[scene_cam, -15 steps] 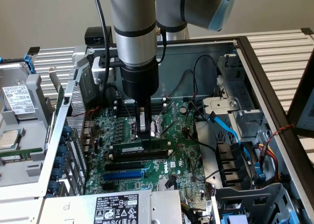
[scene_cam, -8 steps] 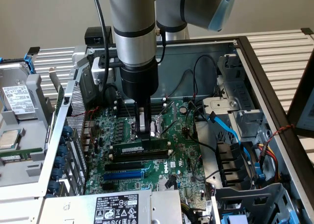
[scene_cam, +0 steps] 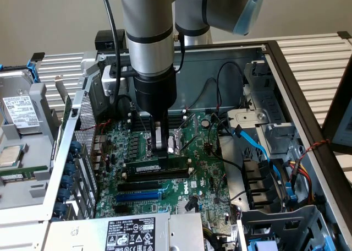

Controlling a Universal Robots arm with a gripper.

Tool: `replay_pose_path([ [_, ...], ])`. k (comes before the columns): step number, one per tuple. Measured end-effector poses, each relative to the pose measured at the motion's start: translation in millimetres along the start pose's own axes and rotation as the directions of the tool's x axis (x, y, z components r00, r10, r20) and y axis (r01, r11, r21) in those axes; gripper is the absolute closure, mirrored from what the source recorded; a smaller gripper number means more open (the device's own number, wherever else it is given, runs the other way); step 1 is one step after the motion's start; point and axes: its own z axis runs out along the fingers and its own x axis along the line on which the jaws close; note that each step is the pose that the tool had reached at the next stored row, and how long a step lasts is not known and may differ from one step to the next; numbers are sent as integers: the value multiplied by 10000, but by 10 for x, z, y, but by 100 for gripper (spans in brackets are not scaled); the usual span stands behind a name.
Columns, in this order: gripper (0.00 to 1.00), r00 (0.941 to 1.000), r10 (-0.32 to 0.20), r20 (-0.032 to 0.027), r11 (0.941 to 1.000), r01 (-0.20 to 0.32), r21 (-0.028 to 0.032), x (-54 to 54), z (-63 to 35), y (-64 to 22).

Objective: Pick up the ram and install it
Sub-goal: 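Insert the ram into the slot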

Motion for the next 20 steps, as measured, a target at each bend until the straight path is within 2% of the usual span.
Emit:
replay_pose_path([
  [20,87,10000,14,2,10000,-14,11,-14,44,12],
])
